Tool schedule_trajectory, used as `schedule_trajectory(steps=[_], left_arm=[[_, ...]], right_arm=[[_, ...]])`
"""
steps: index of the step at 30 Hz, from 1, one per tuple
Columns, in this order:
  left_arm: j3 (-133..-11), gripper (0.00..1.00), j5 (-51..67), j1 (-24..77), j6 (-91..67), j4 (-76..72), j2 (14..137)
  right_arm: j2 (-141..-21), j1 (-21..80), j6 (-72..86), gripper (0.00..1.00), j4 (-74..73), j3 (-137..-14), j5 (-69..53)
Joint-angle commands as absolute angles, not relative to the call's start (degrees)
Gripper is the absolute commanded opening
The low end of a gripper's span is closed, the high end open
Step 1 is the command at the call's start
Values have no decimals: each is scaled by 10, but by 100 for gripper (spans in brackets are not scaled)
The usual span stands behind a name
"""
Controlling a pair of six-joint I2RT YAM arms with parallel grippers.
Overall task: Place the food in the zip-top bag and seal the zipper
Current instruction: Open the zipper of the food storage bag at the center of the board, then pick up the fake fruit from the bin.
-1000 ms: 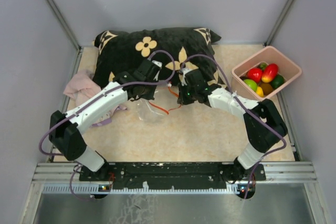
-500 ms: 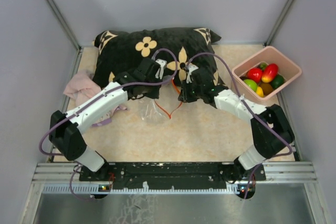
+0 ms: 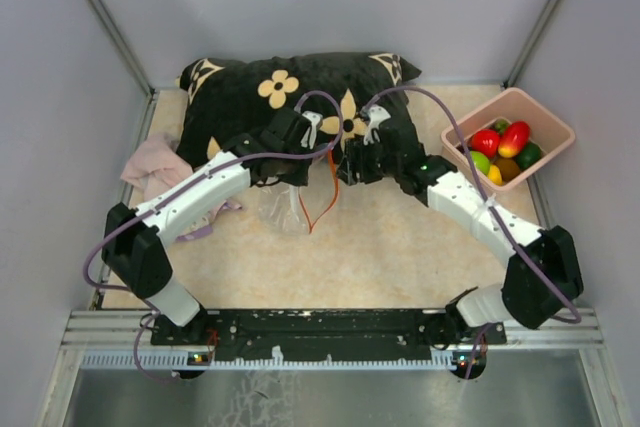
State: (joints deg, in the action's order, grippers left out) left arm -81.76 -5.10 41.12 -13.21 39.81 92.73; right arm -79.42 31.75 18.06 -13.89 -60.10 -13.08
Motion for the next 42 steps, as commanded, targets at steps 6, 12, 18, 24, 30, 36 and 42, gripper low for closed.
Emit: schedule_trajectory(steps=[6, 12, 18, 24, 30, 36, 42], left_arm=[[-835, 0, -59, 412, -124, 390, 933], [-832, 0, -60, 412, -122, 390, 935], [-825, 0, -49, 411, -119, 391, 936], [-817, 0, -28, 396, -119, 391, 935], [-815, 0, -14, 376, -123, 391, 926], [-813, 0, 2, 364, -123, 391, 924], [-812, 0, 6, 364, -122, 392, 930]], right_arm=[[-755, 210, 102, 65, -258, -717, 30], [-786, 141, 81, 69, -277, -759, 127], [-822, 49, 75, 71, -259, -777, 156], [-879, -50, 80, 73, -227, -815, 141], [-952, -115, 83, 75, -185, -845, 144], [-1028, -156, 72, 76, -147, -867, 139], [-1078, -189, 64, 78, -137, -883, 158]])
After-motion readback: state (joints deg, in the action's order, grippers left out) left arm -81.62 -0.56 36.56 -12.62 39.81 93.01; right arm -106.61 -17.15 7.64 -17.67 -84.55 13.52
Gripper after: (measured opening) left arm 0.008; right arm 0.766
